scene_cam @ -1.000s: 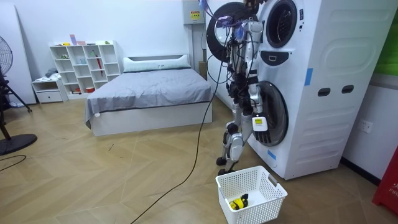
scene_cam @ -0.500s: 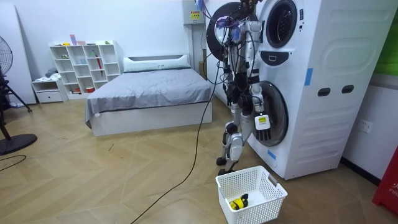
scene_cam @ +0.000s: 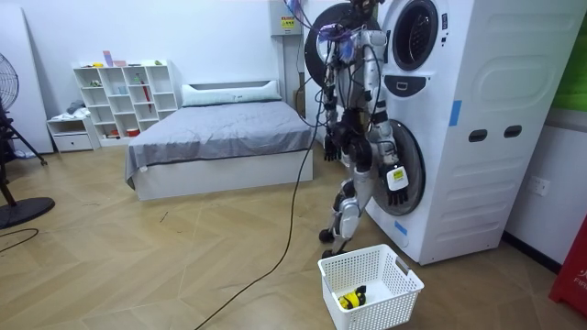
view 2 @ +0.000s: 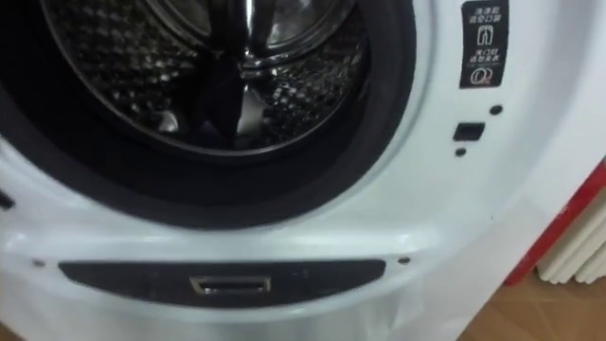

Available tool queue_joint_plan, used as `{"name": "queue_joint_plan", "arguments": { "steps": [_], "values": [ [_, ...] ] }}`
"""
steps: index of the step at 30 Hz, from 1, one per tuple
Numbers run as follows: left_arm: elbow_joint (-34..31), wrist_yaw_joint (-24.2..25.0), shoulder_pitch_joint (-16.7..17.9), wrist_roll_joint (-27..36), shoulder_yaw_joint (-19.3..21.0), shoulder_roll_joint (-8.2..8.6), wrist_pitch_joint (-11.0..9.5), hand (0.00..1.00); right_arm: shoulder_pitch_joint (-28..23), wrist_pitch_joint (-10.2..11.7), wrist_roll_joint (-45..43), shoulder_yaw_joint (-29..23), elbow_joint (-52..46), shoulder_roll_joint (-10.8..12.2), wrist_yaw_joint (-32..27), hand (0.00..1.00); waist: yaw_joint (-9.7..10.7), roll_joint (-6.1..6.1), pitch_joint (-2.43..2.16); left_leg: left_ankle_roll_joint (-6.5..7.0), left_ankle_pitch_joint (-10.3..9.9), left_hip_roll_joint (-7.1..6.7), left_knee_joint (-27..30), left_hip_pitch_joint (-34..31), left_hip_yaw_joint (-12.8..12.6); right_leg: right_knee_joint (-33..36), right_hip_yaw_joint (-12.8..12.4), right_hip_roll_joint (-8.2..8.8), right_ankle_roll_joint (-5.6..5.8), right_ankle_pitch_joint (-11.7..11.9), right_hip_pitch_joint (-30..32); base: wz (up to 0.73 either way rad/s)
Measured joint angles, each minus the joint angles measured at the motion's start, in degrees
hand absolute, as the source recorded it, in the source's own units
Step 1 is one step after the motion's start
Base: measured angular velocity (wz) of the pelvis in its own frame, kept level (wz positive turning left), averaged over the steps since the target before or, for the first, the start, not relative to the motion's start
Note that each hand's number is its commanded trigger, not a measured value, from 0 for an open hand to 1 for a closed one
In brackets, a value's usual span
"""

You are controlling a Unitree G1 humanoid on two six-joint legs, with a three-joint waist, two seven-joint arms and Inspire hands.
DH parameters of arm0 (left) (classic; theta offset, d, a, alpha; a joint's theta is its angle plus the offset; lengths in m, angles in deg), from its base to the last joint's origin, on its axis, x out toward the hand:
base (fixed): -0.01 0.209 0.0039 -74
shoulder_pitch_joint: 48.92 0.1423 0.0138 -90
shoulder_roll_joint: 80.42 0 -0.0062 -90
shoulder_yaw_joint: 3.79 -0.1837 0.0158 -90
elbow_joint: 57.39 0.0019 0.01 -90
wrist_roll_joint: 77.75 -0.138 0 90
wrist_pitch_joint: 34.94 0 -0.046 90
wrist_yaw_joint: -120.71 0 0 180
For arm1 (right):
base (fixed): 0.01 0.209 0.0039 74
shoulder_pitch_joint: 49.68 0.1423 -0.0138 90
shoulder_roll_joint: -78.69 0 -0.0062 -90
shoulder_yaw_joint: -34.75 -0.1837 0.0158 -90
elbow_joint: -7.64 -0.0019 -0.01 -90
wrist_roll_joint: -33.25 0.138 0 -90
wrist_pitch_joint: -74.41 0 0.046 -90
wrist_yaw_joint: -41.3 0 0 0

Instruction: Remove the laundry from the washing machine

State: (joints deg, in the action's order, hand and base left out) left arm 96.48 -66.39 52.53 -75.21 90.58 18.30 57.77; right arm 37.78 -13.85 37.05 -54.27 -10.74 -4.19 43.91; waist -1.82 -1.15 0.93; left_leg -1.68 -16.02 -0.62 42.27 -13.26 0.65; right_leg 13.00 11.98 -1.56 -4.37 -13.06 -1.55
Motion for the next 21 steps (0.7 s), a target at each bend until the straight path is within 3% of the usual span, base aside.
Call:
{"name": "queue_joint_plan", "arguments": {
  "steps": [1,2,3,4,6,7,10,11,13,14,16,17,19,21],
  "values": [
    [0.3,0.2,0.2,0.0,0.0,-0.05,0.2,0.00,0.1,0.1,-0.4,0.0,-0.1,-0.1,-0.2,0.00,0.2,1.43,-0.07,0.04,0.1,3.82,10.1,0.6,-2.2,1.2,-0.2,-1.30,-0.72,-0.3,0.1,-0.33],
    [0.3,0.4,0.0,0.0,0.0,-0.05,0.5,0.00,0.1,0.2,-0.2,0.1,-0.4,-0.3,-0.4,0.00,0.5,1.65,-0.31,-0.05,0.4,5.73,13.4,1.7,-2.5,1.8,-0.1,-2.00,-0.95,-0.4,0.1,-0.18],
    [0.1,0.5,-1.4,0.3,-0.1,-0.25,0.4,0.00,0.0,0.1,0.4,0.0,-0.6,-0.3,-0.7,0.00,1.9,2.33,0.01,-0.56,1.4,8.69,15.2,4.7,-1.8,3.6,0.8,-2.58,-1.46,-0.7,0.6,0.11],
    [0.3,0.2,-3.0,-0.5,-1.8,-0.92,0.7,0.00,0.2,0.1,0.7,-0.1,-0.7,-0.3,-0.9,0.00,3.0,2.31,0.24,-1.47,2.5,10.44,12.1,8.5,-1.6,5.9,0.8,-2.67,-1.50,-0.7,1.7,0.11],
    [-0.4,0.6,-4.3,-0.3,-2.9,-2.02,0.6,0.00,0.3,0.2,1.0,-0.1,-2.2,-0.3,-1.0,0.00,5.0,2.60,0.36,-3.08,2.2,11.68,4.3,13.4,0.2,7.5,1.7,-2.61,-1.43,-0.7,3.7,0.18],
    [-1.1,0.7,-6.3,-0.3,-3.9,-2.23,0.4,0.00,0.3,0.2,2.5,-0.3,-2.9,-0.3,-1.1,0.00,5.6,3.18,0.42,-4.48,-2.1,11.89,-1.6,15.7,-0.1,8.5,2.5,-2.34,-1.06,-0.3,5.0,0.35],
    [-4.8,2.0,-9.9,-0.7,-6.3,-1.90,-0.9,0.00,0.2,0.1,5.0,-1.9,-3.4,-0.2,-1.0,0.00,6.3,3.14,0.23,-4.18,-7.1,11.70,-14.9,19.0,-2.0,9.4,4.0,-1.03,-0.19,2.2,8.9,0.32],
    [-5.0,2.2,-10.8,-0.9,-6.8,-1.69,-1.1,0.00,0.1,0.0,5.2,-2.5,-3.3,-0.1,-1.0,0.00,6.2,3.63,0.34,-4.05,-7.6,11.59,-16.5,18.9,-2.1,9.3,4.0,-0.94,-0.04,2.9,9.7,0.18],
    [-4.7,3.0,-12.6,-0.8,-8.3,-0.83,-1.7,0.00,-0.1,0.0,6.2,-4.8,-3.2,0.0,-0.5,0.00,5.8,3.67,0.17,-2.77,-8.4,9.86,-21.0,18.6,-2.4,8.4,3.8,0.35,1.32,6.0,11.9,-0.02],
    [-4.5,3.1,-12.5,-0.8,-9.1,-0.84,-1.9,0.00,-0.5,0.0,7.3,-4.8,-3.3,0.0,-0.5,0.00,5.7,3.68,0.17,-2.10,-8.2,9.27,-21.5,18.6,-2.3,7.7,3.6,0.64,1.67,6.9,12.1,-0.14],
    [-3.3,3.6,-10.7,-0.7,-10.1,-0.81,-2.7,0.00,-2.8,0.0,10.4,-5.1,-3.7,0.0,-0.3,0.00,5.8,3.94,-0.90,0.94,-6.5,6.95,-22.7,18.2,-2.6,3.4,2.1,1.38,2.80,11.3,11.4,-0.23],
    [-2.4,3.8,-9.9,-0.4,-10.0,-0.83,-3.0,0.00,-3.2,0.0,11.6,-5.2,-3.8,0.0,-0.2,0.00,5.9,3.94,-0.90,1.49,-6.1,6.45,-23.0,18.3,-2.9,2.5,1.6,1.71,3.05,12.4,11.1,-0.21],
    [0.4,3.8,-7.2,0.4,-9.3,-0.90,-3.4,0.00,-4.0,0.1,14.0,-5.7,-4.0,-0.1,0.1,0.00,6.1,3.73,-0.91,3.12,-3.7,4.08,-24.2,18.6,-4.4,-0.9,-1.1,3.19,4.27,16.7,10.5,-0.25],
    [0.4,3.6,-3.9,0.5,-8.1,-1.05,-3.5,0.00,-4.4,0.0,14.4,-6.9,-4.3,-0.1,0.5,0.00,6.5,3.89,-0.79,4.26,-3.0,3.22,-24.4,17.7,-5.7,-1.1,-3.0,4.33,5.65,18.3,10.5,-0.04]
  ]
}}
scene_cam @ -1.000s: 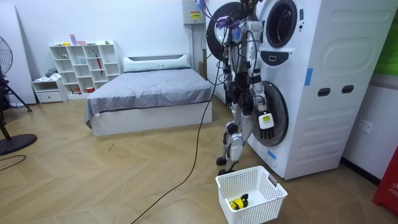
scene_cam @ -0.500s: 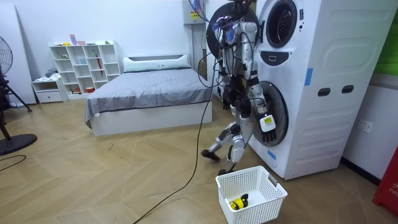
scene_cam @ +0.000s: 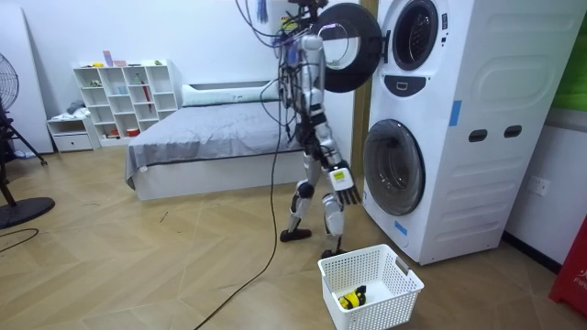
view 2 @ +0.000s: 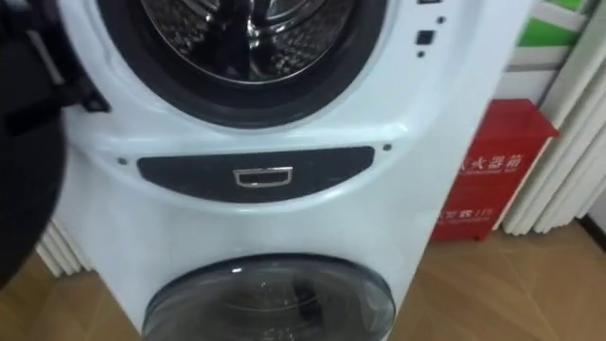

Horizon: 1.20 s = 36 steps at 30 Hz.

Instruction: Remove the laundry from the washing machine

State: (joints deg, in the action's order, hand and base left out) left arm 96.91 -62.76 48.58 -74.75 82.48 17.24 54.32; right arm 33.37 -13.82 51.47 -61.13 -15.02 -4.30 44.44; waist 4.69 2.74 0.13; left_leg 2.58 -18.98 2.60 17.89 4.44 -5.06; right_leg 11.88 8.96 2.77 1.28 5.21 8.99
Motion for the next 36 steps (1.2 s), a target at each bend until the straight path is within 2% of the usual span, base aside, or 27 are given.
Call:
{"name": "queue_joint_plan", "arguments": {
  "steps": [1,2,3,4,5,6,7,8,9,10,11,12,13,16,21,23,26,27,28,30,36],
  "values": [
    [0.6,-0.2,1.3,0.8,1.4,-0.02,-0.1,0.00,-0.4,0.0,0.5,-1.6,0.1,0.2,0.4,0.00,0.6,0.08,0.11,0.45,0.6,0.15,-0.1,-0.1,-0.7,6.0,-0.6,1.32,0.79,-4.4,-0.2,0.34],
    [1.1,-0.4,1.5,1.1,2.0,-0.05,-0.1,0.00,-0.5,-0.1,1.0,-2.2,0.2,0.1,0.6,0.00,1.0,0.11,0.10,0.21,1.0,0.51,-0.2,-0.1,-1.5,9.4,-0.7,1.93,0.70,-7.2,-0.9,0.84],
    [1.2,-0.6,1.6,1.2,2.8,-0.19,-0.1,0.00,-1.3,0.0,1.8,-2.0,0.3,-0.3,0.8,0.00,1.4,-0.28,0.03,-0.75,1.9,1.49,-0.6,-0.2,-4.3,14.9,-1.0,3.42,1.57,-12.5,-3.3,1.07],
    [1.0,-0.7,1.7,1.2,3.5,-0.27,-0.7,0.00,-2.0,0.0,2.0,-1.9,1.2,-0.5,0.8,0.00,0.9,-1.19,-0.27,-2.03,3.0,1.71,-1.8,0.2,-7.3,18.7,-1.4,4.91,2.00,-16.4,-6.0,1.05],
    [0.9,-0.6,1.8,1.1,3.6,-0.32,-0.9,0.00,-2.1,0.0,1.9,-1.9,1.9,-0.6,0.7,0.00,0.5,-1.69,-0.44,-2.42,3.9,1.52,-2.6,0.5,-8.5,19.3,-1.5,5.61,2.20,-18.0,-7.2,0.59],
    [0.6,-0.3,2.3,1.1,4.3,-0.47,-1.1,0.00,-2.2,0.0,1.7,-1.3,2.9,-0.5,0.7,0.00,-1.1,-3.42,-0.83,-3.22,4.8,0.64,-3.2,1.0,-10.6,16.9,-1.7,6.86,2.95,-20.2,-8.4,-0.14],
    [0.6,0.2,3.0,1.1,6.2,-0.12,-1.0,0.00,-1.5,0.1,0.4,-0.8,3.2,-0.5,0.8,0.00,-3.2,-3.49,-0.80,-3.37,5.0,-0.41,-2.9,0.2,-10.4,13.1,-2.9,6.67,2.92,-21.5,-8.7,-0.54],
    [0.7,0.5,3.3,1.1,7.5,0.30,-0.9,0.00,-0.6,0.1,-0.8,-0.3,3.7,-0.6,0.9,0.00,-4.0,-2.86,-0.55,-3.53,5.2,-0.66,-2.4,-0.2,-10.1,11.4,-3.7,5.77,2.48,-21.4,-8.8,-0.84],
    [0.9,0.7,3.6,1.2,9.1,0.45,-0.8,0.00,0.4,0.1,-3.0,0.2,3.7,-0.3,0.9,0.00,-4.4,-2.33,-0.45,-3.62,5.4,-0.26,-2.6,-0.7,-8.5,8.9,-4.3,4.04,1.99,-20.1,-8.9,-0.65],
    [0.9,0.7,3.6,1.5,10.2,0.23,-0.9,0.00,0.4,0.1,-5.0,1.2,3.6,-0.1,1.5,0.00,-4.8,-2.82,-0.45,-3.71,5.9,-0.09,-3.3,-0.7,-7.2,7.2,-4.5,3.03,2.00,-19.3,-9.3,-0.46],
    [0.9,0.6,3.6,1.5,10.5,0.17,-0.9,0.00,0.5,0.1,-5.7,1.9,3.5,-0.2,1.7,0.00,-5.0,-3.07,-0.44,-3.74,6.0,0.08,-3.6,-0.7,-6.9,6.6,-4.6,2.65,1.80,-18.8,-9.4,-0.29],
    [0.9,0.4,3.5,1.4,10.5,0.13,-1.4,0.00,0.8,0.1,-6.1,2.9,3.5,-0.2,1.9,0.00,-5.1,-3.44,-0.16,-3.75,6.4,0.66,-4.0,-0.8,-7.2,5.3,-4.8,1.86,1.26,-17.8,-9.6,-0.19],
    [0.8,0.2,3.3,1.6,10.3,0.01,-2.1,0.00,0.8,0.2,-6.1,4.3,3.5,-0.2,1.9,0.00,-5.1,-4.05,-0.19,-3.95,6.6,1.15,-4.1,-0.8,-7.2,4.0,-4.8,1.23,0.86,-17.0,-10.0,-0.12],
    [0.8,-0.4,2.7,1.8,9.6,-0.24,-2.6,0.00,1.6,0.2,-6.6,6.4,3.6,-0.2,1.9,0.00,-5.1,-4.32,-0.26,-4.31,6.6,1.88,-4.3,-1.2,-7.3,2.2,-5.3,0.22,0.03,-15.9,-10.1,-0.06],
    [0.8,-0.8,2.2,1.8,9.1,0.37,-2.6,0.00,2.7,0.2,-8.7,6.9,3.6,-0.3,1.8,0.00,-5.1,-4.13,-0.24,-4.50,6.7,1.86,-5.2,-1.4,-6.4,0.6,-5.5,-0.23,-0.10,-15.7,-10.1,-0.01],
    [0.8,-0.9,2.1,1.8,9.1,0.66,-2.7,0.00,3.2,0.2,-9.7,6.9,3.8,-0.2,1.7,0.00,-5.1,-4.09,-0.07,-4.50,6.7,1.78,-5.2,-1.6,-5.7,0.5,-5.5,-0.22,-0.10,-15.7,-10.1,0.00],
    [0.8,-0.9,1.8,1.8,9.1,0.76,-3.0,0.00,3.6,0.2,-9.8,7.0,3.8,0.0,1.6,0.00,-5.0,-4.16,0.16,-4.50,6.7,1.75,-5.4,-1.6,-4.1,0.5,-3.4,-0.16,-0.10,-15.7,-11.0,0.17],
    [0.8,-0.9,1.2,1.8,9.1,0.77,-3.0,0.00,3.6,0.3,-9.8,7.0,3.7,0.0,1.4,0.00,-4.8,-4.45,0.53,-4.50,6.7,1.71,-5.4,-1.6,-3.3,0.0,-2.1,-0.10,-0.10,-15.7,-11.4,0.39],
    [0.8,-0.9,0.8,1.8,9.0,0.81,-3.0,0.00,3.4,0.6,-9.8,7.0,3.8,0.0,1.3,0.00,-4.8,-4.57,0.70,-4.50,6.7,1.66,-5.4,-1.7,-2.6,-0.6,-1.2,-0.04,-0.10,-15.7,-12.0,0.40],
    [0.4,-0.9,0.5,1.9,8.1,0.80,-3.4,0.00,3.4,0.7,-9.8,7.2,3.8,0.0,1.2,0.00,-5.0,-5.09,0.82,-4.54,6.7,1.70,-5.4,-1.9,-2.5,-1.4,-1.0,-0.14,-0.10,-15.7,-12.2,0.14],
    [0.1,-0.3,0.9,1.9,7.0,0.87,-4.3,0.00,3.9,2.0,-12.1,7.4,3.6,0.0,0.8,0.00,-5.1,-4.95,0.76,-4.96,6.4,1.91,-5.2,-1.8,-2.5,-1.5,-1.1,-0.33,-0.10,-15.7,-12.4,-0.01]
  ]
}}
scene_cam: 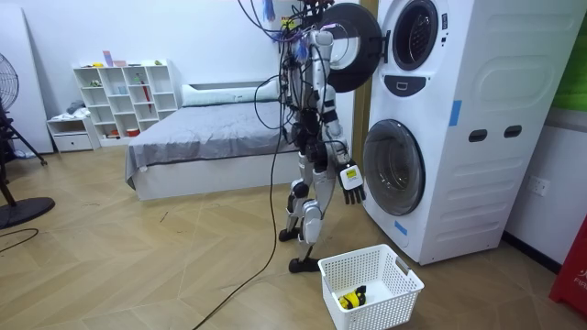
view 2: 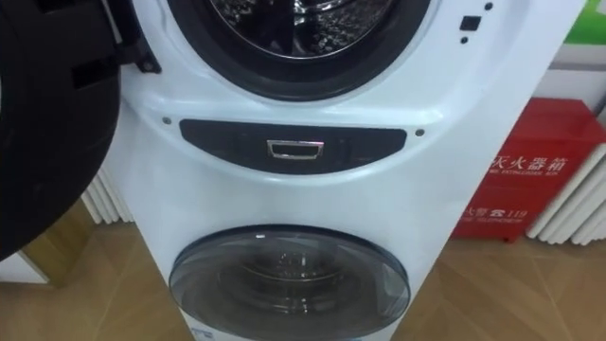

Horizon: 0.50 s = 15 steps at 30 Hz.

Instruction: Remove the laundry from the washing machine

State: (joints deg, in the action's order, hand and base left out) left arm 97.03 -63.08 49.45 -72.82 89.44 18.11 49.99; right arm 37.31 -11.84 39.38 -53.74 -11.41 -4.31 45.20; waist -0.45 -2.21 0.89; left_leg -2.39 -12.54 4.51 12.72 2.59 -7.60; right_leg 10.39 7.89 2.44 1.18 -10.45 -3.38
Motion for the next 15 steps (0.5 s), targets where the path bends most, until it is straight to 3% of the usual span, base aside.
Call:
{"name": "queue_joint_plan", "arguments": {
  "steps": [15],
  "values": [
    [2.0,0.2,0.2,3.8,-0.1,-0.06,-0.2,0.00,-0.7,-0.1,0.2,1.1,0.3,0.5,-1.4,0.00,-0.1,0.65,-0.89,0.02,0.0,-0.47,-0.2,1.1,0.3,-0.9,0.1,0.27,0.00,0.0,-1.5,0.01]
  ]
}}
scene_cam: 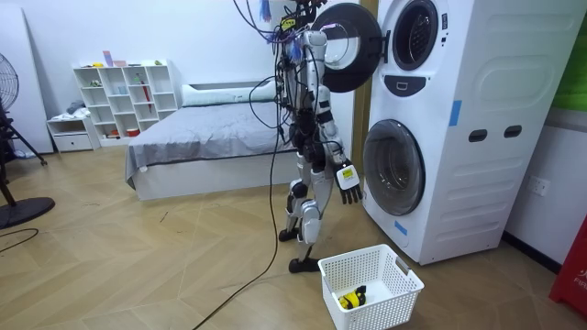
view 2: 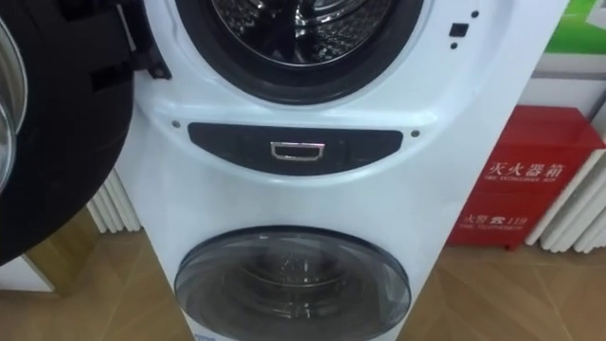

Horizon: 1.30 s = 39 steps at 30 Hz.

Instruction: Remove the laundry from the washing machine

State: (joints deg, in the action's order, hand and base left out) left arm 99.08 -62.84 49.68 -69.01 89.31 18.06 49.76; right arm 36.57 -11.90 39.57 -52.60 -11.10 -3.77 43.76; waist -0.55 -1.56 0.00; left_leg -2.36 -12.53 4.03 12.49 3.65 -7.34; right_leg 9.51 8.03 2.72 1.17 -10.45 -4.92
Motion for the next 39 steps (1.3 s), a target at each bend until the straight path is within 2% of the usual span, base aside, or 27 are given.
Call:
{"name": "queue_joint_plan", "arguments": {
  "steps": [5,11,14,17,20,22,23,25,28,30,32,34,39],
  "values": [
    [0.4,0.4,0.0,6.7,1.4,0.02,0.1,0.00,-0.2,0.0,-1.4,-0.6,-0.2,-0.1,0.2,0.00,-0.3,0.51,0.04,0.00,0.0,0.00,-0.3,0.2,-0.3,-0.1,-0.4,-0.05,0.00,0.0,0.1,-0.02],
    [-2.1,2.0,-0.4,22.7,6.4,-0.29,0.4,0.00,-0.4,0.1,-2.1,-2.9,-0.1,-0.3,0.4,0.00,-1.2,1.14,0.13,0.00,0.0,-0.05,-0.8,1.0,-0.5,-0.8,-0.5,-0.04,0.01,0.0,-0.7,-0.01],
    [-7.6,2.9,-1.3,32.4,9.1,-1.37,-0.3,0.00,-0.2,1.4,-2.5,-5.1,-0.3,-0.5,1.0,0.00,-1.3,1.22,0.27,0.00,0.0,-0.12,-0.9,0.9,-0.3,-0.8,-0.2,0.02,0.09,-0.1,-0.7,0.04],
    [-12.1,4.0,-1.8,36.7,9.8,-2.07,-0.8,0.00,-0.9,1.8,-2.9,-5.5,-1.6,-0.8,2.2,0.00,-1.3,1.12,0.29,0.00,0.0,-0.22,-1.1,1.0,-0.3,-0.8,-0.2,0.08,0.18,-0.1,-0.7,0.00],
    [-15.5,5.4,-3.8,42.0,12.0,-2.73,-1.2,0.00,-1.4,1.8,-3.5,-8.3,-2.2,-0.9,3.2,0.00,-1.3,0.92,0.34,0.00,0.0,-0.35,-1.1,0.8,-0.2,-0.9,-0.2,0.18,0.23,-0.1,-0.5,0.00],
    [-23.2,5.4,-3.7,47.4,12.6,-3.01,-1.2,0.00,-2.4,1.8,-2.3,-8.9,-3.1,-1.2,3.3,0.00,-1.7,0.93,0.33,0.00,0.0,-0.35,-1.1,0.7,-0.1,-0.7,-0.2,0.18,0.23,-0.1,-0.4,0.00],
    [-24.6,5.6,-3.9,48.2,12.6,-3.22,-1.3,0.00,-2.7,1.8,-2.2,-9.0,-3.4,-1.3,3.3,0.00,-1.8,0.99,0.33,0.00,0.0,-0.35,-1.1,0.8,-0.1,-0.7,-0.2,0.18,0.23,-0.1,-0.5,0.00],
    [-27.6,6.6,-4.7,49.2,12.6,-4.88,-1.5,0.00,-2.9,1.8,-2.3,-9.1,-3.9,-1.6,3.4,0.00,-1.7,1.53,0.32,0.00,0.0,-0.32,-1.2,1.3,-0.3,-0.6,-0.3,0.18,0.23,-0.1,-0.8,-0.06],
    [-31.8,6.5,-4.6,49.0,14.0,-5.51,-1.5,0.00,-3.5,1.8,-3.7,-10.1,-4.2,-1.7,3.7,0.00,-1.6,2.24,0.29,0.00,0.0,-0.31,-1.3,1.8,-0.6,-0.5,-0.6,0.17,0.23,-0.1,-0.9,-0.07],
    [-35.7,6.1,-4.6,49.2,15.5,-5.81,-1.4,0.00,-4.1,1.7,-4.0,-10.8,-4.6,-1.7,3.7,0.00,-1.5,2.32,0.33,0.00,0.0,-0.31,-1.4,1.9,-0.5,-0.4,-0.4,0.17,0.23,-0.1,-1.0,0.02],
    [-40.5,5.3,-4.6,49.3,15.6,-7.18,-1.3,0.00,-4.3,1.6,-4.2,-10.8,-4.6,-1.8,3.6,0.00,-1.5,2.30,0.33,0.00,0.0,-0.30,-1.4,1.8,-0.5,-0.4,-0.2,0.17,0.23,-0.1,-1.1,0.04],
    [-42.4,4.2,-4.4,48.0,15.4,-9.26,0.1,0.00,-4.3,1.6,-4.2,-10.9,-4.7,-1.9,3.6,0.00,-1.5,2.43,0.40,0.00,0.0,-0.30,-1.4,1.7,-0.6,-0.4,-0.4,0.14,0.23,-0.1,-0.9,0.00],
    [-45.7,2.0,-4.4,43.3,15.8,-10.35,3.0,0.00,-5.9,1.4,-4.7,-13.0,-6.2,-2.3,3.6,0.00,-2.0,3.05,0.38,0.00,0.0,-0.30,-1.3,1.2,-0.5,-0.3,-0.6,0.11,0.22,-0.1,-0.4,0.00]
  ]
}}
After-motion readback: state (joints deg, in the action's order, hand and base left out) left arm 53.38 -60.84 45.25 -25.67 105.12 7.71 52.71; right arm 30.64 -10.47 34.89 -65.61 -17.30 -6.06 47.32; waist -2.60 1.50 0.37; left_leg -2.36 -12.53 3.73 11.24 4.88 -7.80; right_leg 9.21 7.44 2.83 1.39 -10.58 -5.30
